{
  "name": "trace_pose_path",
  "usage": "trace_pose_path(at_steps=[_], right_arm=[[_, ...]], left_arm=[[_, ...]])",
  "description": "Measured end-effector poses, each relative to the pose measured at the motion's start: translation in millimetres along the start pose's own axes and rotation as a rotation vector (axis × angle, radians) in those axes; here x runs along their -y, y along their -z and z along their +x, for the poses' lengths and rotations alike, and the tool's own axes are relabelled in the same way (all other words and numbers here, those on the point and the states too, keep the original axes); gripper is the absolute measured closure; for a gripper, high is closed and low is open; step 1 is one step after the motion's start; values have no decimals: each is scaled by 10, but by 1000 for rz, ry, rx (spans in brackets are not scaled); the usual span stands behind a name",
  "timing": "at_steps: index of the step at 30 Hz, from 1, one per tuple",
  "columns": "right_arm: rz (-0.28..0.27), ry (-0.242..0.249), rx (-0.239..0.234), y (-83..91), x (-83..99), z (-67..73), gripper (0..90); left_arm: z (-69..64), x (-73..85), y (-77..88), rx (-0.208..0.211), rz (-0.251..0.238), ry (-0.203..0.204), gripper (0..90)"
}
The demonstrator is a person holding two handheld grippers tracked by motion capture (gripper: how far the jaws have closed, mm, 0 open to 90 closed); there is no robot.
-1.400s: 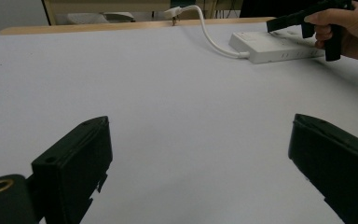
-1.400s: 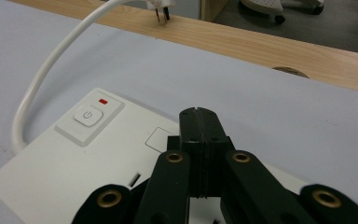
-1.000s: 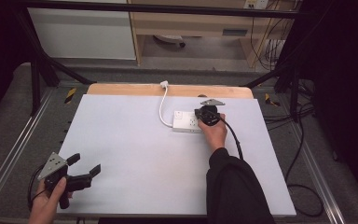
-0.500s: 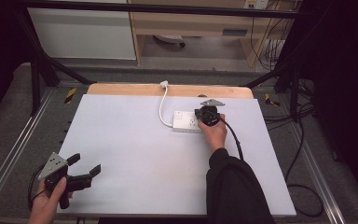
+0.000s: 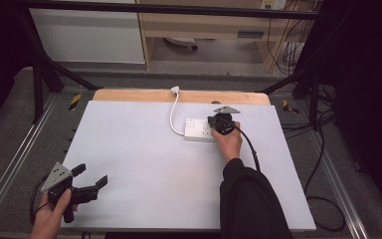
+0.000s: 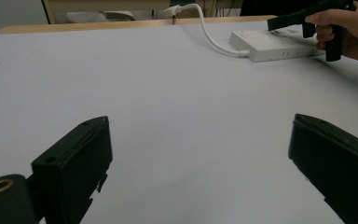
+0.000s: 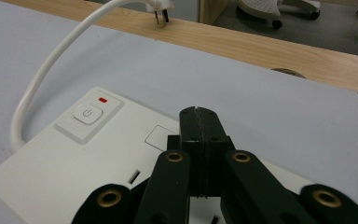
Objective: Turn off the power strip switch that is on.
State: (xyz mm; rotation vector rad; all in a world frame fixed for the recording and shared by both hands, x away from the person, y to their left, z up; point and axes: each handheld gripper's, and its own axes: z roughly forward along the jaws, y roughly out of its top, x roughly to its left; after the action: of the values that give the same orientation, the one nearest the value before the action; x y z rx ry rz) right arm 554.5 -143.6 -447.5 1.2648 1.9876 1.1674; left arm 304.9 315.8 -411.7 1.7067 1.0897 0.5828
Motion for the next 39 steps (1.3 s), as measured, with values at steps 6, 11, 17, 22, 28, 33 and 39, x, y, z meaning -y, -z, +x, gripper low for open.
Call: trace_pose_path(at_steps=[6,11,17,22,28,33,39], right_arm=[[-4,0,1,1,9,-1,900],[-4,2,2,0,12,1,900],[-2,-3,3,-3,33,0,900],[2,-2,1,-4,28,0,900],[2,-2,3,-3,28,2,900],[5,-3,3,-4,21,2,900],[9,-7,-1,-12,10,13,900]], left_arm=[[0,1,-1,-1,1,0,60],[-1,2,-2,-1,3,3,60],[0,1,-1,-1,1,1,60],[-1,1,-2,0,1,2,60],[-1,2,-2,0,2,1,60],[3,0,1,-2,1,1,60],[3,0,3,-1,0,2,60]])
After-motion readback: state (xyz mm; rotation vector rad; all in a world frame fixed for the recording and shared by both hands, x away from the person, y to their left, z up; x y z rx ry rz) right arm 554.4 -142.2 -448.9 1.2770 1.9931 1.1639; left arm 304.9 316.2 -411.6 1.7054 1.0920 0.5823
